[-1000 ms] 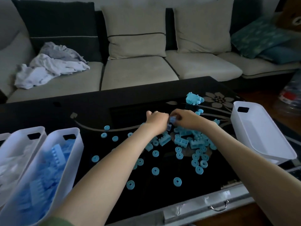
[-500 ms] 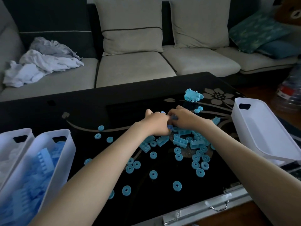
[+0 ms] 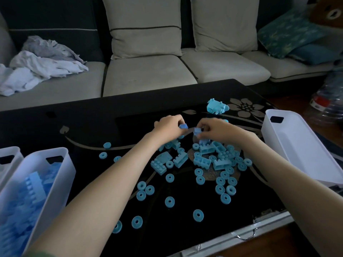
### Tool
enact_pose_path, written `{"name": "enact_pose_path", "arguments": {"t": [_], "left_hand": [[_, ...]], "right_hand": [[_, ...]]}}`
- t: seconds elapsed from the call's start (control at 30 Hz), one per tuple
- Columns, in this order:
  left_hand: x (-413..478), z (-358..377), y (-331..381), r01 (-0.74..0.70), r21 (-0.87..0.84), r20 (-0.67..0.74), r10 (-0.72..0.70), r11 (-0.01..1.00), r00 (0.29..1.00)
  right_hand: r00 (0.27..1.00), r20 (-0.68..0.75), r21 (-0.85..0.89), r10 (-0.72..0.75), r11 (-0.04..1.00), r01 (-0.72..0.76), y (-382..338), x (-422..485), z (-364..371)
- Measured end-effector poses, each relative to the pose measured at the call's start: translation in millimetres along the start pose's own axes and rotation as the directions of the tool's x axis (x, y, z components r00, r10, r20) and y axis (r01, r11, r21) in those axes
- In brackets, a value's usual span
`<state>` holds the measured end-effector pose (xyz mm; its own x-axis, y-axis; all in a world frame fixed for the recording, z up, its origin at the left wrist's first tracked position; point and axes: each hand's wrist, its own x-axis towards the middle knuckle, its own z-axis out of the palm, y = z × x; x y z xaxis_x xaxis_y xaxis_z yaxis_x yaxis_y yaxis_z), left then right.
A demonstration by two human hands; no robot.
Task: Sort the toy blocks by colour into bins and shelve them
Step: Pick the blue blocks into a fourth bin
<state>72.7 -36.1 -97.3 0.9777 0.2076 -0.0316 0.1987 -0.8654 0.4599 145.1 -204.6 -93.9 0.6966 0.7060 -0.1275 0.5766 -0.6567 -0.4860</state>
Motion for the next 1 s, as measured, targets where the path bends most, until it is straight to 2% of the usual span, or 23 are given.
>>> {"name": "enact_pose_path", "arguments": {"t": [0.1,0.23,0.37,0.5,0.73,0.93,1.0], "left_hand": [[-1,8,5,-0.022,-0.021,0.003,0.022,1.0,1.0],[-1,14,10,-0.034,0.079,-0.074,0.04,0.996,0.996],[-7,12,8,0.003,0.051,-0.133,0.004,0.999,0.991],[-22,3,7,0.026,-0.045,-0.157,-0.033,0.999,0.987],[-60,-5,7,0.099,-0.254,-0.144,-0.138,0.962,0.98],[-95,-27,1,0.12,-0.351,-0.148,-0.182,0.929,0.972],[-108,-39,-4,0.116,-0.354,-0.173,-0.187,0.928,0.967]], "right_hand": [[0.996,0.095,-0.061,0.002,0.998,0.004,-6,-4,3],[0.997,0.076,-0.074,-0.005,0.997,0.011,-13,-7,2],[0.999,0.033,0.025,0.023,0.999,-0.024,-14,-10,3],[0.997,-0.044,0.16,0.064,0.986,-0.056,-13,-14,7],[0.98,-0.181,0.209,0.086,0.977,-0.047,-22,-20,22],[0.923,-0.33,0.37,0.196,0.927,-0.064,-29,-30,12],[0.907,-0.376,0.376,0.19,0.926,-0.038,-40,-34,6]]}}
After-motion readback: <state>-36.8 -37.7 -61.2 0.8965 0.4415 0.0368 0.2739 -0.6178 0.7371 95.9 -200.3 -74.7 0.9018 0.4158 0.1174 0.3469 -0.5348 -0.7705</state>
